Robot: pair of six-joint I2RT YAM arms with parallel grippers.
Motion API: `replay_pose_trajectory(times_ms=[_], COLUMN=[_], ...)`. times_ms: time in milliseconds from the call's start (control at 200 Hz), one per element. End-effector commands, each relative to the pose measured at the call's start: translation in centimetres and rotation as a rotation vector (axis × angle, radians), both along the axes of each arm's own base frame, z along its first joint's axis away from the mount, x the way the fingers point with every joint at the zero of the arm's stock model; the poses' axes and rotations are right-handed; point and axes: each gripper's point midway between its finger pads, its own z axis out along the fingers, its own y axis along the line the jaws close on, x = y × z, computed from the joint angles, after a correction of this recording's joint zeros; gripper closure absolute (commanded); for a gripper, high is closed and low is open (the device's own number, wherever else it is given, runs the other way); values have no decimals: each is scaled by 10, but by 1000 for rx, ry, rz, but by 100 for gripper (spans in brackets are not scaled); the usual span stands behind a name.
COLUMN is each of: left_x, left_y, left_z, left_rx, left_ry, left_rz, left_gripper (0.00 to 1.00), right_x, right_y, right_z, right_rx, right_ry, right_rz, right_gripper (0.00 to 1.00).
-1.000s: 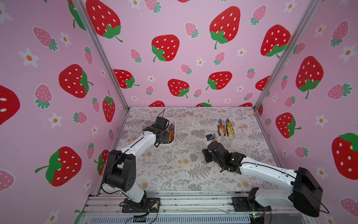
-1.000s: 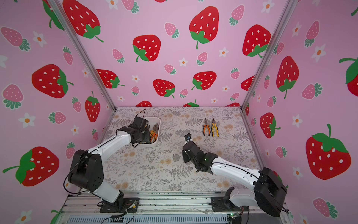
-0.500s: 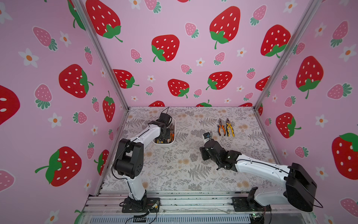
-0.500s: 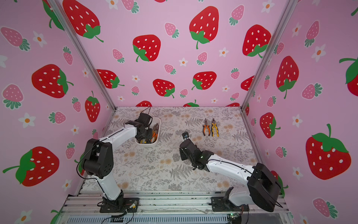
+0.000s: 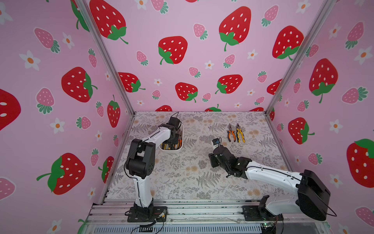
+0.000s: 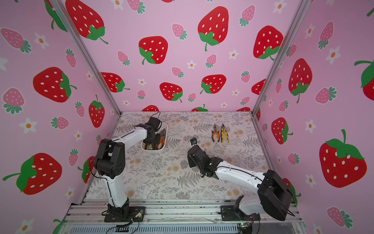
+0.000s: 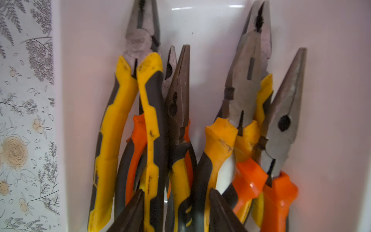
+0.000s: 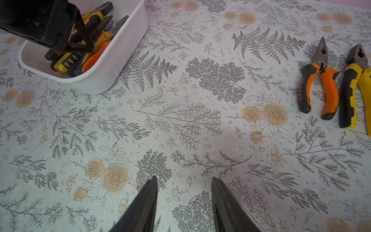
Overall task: Take the pliers out of the storage box
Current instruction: Pick up the pliers from the storage box.
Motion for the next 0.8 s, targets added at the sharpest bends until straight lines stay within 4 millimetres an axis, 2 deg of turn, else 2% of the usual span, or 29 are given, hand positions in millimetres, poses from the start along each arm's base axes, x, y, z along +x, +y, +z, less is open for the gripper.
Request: replay_pose_trajectory(times_ms=[0,80,250,395,420,515,655,795], left_x=[2,0,-1,-1,-1,0,4,3], left_y=[4,4,3,4,4,3,1,-11], left_z=[7,6,11,22,25,40,73,108], left_rx=[14,11,-2,-2,-5,-14,-38,-132], left_ry=[-3,-2,-13,-34,-39,-68,-132,-202], left_rz=[7,7,10,10,10,6,3,-11], left_gripper=[60,69,82,93,100,100,100,100], right_x=[6,6,6,6,6,6,6,6], right_y=[5,5,5,5,5,6,6,7], right_z=[10,10,10,9,9,9,9,8], right_rx=[22,20,20,20,19,20,19,16], right_ry=[-22,-21,-20,-19,-19,-18,-15,-13], right_rz=[-13,-13,-14,-13,-12,-11,-10,-9], right_gripper=[51,52,51,51,51,51,51,51])
